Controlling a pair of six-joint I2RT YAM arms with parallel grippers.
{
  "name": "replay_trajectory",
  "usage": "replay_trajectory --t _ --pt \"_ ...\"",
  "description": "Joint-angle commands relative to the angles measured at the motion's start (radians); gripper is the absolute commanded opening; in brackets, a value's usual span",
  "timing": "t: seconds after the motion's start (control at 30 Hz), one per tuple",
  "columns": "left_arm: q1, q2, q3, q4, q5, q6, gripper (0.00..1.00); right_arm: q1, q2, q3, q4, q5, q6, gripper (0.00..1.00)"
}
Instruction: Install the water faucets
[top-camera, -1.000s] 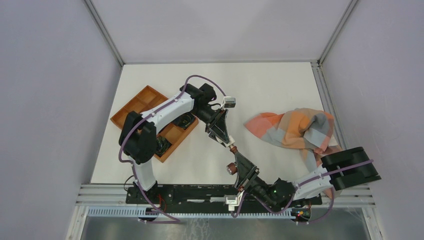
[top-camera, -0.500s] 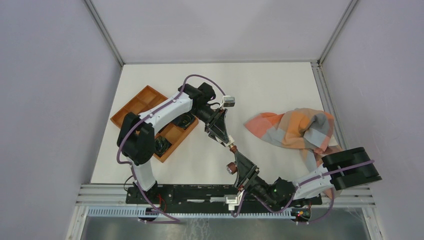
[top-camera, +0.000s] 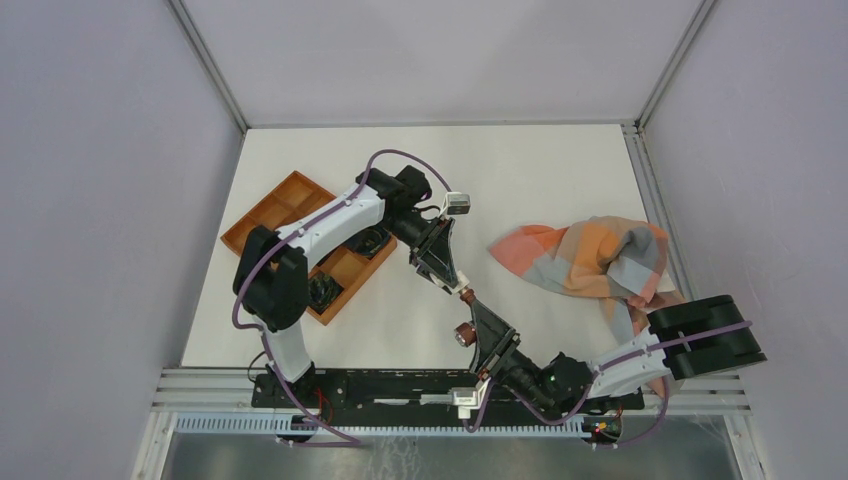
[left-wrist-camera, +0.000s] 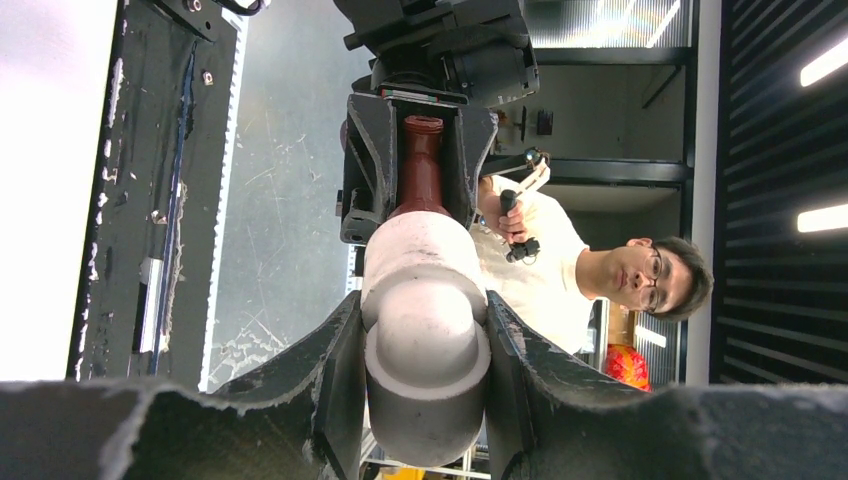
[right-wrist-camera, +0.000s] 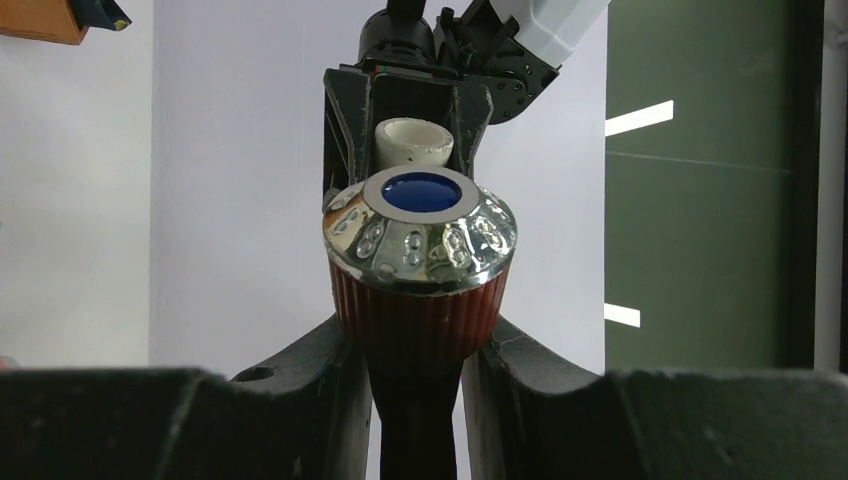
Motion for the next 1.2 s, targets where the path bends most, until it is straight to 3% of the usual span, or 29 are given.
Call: replay_trajectory --t 0.0,0.53,0.73,1.0,1.17 --pt "-0.031 -0.052 -0.009 -0.028 0.009 -0.033 0.02 -0.026 -0.016 0.003 0.393 0.025 -0.119 0.0" --pt "-0.041 -0.067 -0.021 -0.029 0.037 -0.001 0.02 -0.026 0.033 -0.012 0.455 0.018 -0.027 0.0" --pt "-0.04 -0.058 -0.013 -0.082 0.078 0.081 0.02 -0.026 0.036 -0.01 0.455 0.03 0.026 0.0" --pt "-0.041 0.004 0.034 -0.287 0.149 0.334 0.02 -0.025 0.002 0.012 0.439 0.047 0.142 0.0" --pt "-0.04 -0.001 0.032 -0.288 0.15 0.344 0.02 -0.024 -0.035 0.025 0.356 0.061 0.238 0.0"
